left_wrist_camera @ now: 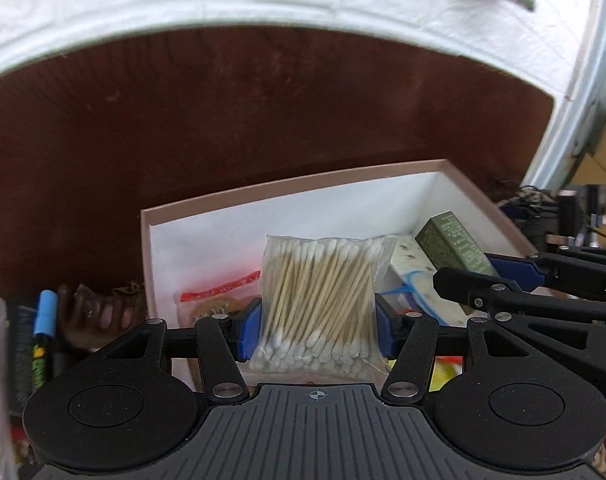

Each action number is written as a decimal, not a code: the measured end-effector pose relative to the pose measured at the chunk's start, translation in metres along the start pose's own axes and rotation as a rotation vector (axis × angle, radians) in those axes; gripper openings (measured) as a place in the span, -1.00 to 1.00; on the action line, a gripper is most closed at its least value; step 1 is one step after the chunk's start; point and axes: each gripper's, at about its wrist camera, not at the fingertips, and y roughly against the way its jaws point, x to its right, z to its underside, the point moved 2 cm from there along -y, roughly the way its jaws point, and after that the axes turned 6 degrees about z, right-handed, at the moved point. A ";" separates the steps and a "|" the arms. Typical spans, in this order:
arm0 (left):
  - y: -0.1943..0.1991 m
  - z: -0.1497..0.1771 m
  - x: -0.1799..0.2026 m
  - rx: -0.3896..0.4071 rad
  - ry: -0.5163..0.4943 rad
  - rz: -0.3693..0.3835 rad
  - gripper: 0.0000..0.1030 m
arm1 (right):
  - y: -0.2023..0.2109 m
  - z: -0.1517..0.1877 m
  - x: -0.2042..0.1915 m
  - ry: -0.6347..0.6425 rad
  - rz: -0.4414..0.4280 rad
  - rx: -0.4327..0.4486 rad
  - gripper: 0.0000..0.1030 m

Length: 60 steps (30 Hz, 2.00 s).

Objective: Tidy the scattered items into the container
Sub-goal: 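Carry both items to the cardboard box and open both tools to drop them, then move both tools back over the cluttered table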

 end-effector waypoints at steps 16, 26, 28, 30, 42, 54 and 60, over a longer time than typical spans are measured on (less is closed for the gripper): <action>0.012 0.009 -0.016 -0.020 0.065 0.064 1.00 | 0.007 0.018 0.022 -0.026 0.069 0.003 0.90; 0.092 0.052 0.007 -0.002 0.015 0.016 1.00 | 0.080 0.026 -0.011 0.032 0.015 0.033 0.98; 0.117 0.075 0.007 0.045 0.021 -0.002 1.00 | 0.099 0.035 -0.023 0.036 -0.015 0.055 0.99; 0.139 0.103 0.005 0.070 0.041 -0.011 1.00 | 0.118 0.048 -0.038 0.046 -0.040 0.078 0.99; 0.227 0.280 -0.049 0.044 0.148 -0.157 1.00 | 0.171 0.164 -0.150 0.044 -0.257 0.036 0.99; 0.291 0.353 -0.154 0.083 0.407 -0.350 1.00 | 0.169 0.227 -0.244 0.081 -0.310 -0.111 0.99; 0.288 0.334 -0.174 0.127 0.404 -0.280 0.97 | 0.158 0.216 -0.274 0.113 -0.322 -0.095 0.99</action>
